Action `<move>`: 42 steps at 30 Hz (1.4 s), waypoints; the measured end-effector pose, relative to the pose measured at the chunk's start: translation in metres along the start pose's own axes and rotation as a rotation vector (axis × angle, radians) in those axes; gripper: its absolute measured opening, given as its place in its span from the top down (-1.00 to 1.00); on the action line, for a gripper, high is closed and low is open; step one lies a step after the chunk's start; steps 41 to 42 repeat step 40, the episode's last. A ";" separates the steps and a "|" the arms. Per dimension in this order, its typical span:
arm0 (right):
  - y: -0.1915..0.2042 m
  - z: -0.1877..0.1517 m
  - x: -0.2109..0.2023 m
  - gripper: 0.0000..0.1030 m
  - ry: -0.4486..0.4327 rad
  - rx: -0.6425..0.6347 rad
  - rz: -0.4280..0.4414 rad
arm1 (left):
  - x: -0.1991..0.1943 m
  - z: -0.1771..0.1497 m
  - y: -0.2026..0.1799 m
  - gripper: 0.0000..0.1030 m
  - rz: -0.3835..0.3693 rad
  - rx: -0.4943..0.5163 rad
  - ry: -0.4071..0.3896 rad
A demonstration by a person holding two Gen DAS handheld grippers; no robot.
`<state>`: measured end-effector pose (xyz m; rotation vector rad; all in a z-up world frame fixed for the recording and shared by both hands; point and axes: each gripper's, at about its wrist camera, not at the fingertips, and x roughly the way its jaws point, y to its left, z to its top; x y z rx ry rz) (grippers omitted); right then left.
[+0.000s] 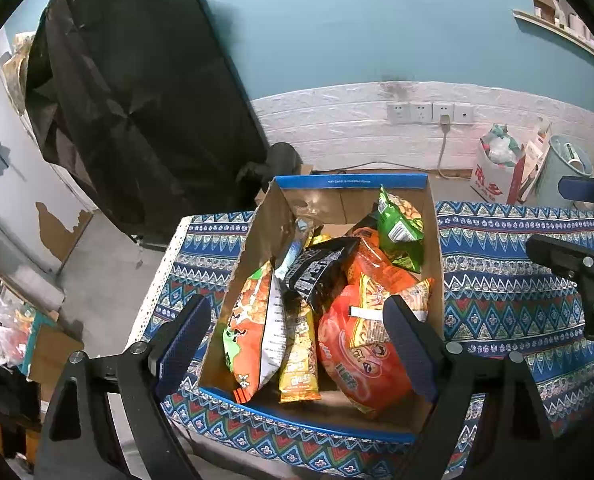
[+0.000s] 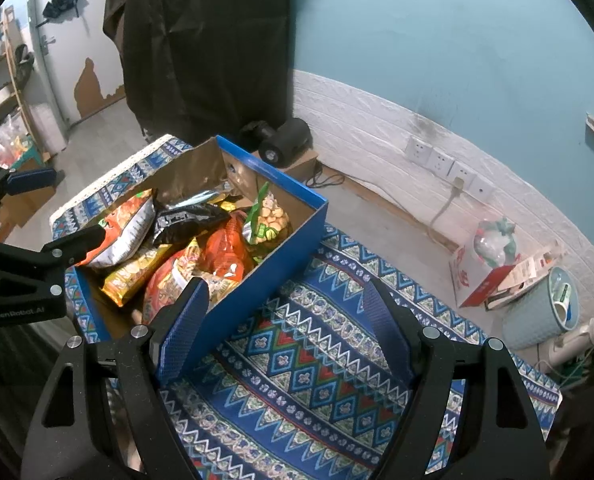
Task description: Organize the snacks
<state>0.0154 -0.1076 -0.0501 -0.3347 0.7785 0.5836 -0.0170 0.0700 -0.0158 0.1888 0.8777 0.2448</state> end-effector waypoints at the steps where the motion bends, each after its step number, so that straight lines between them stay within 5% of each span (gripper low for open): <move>1: 0.000 0.000 0.000 -0.53 -0.001 -0.001 0.001 | 0.000 0.000 0.000 -0.73 0.000 -0.001 0.000; 42: 0.002 -0.001 0.000 -0.53 0.000 -0.004 0.001 | 0.000 -0.002 0.000 -0.73 -0.025 -0.019 0.014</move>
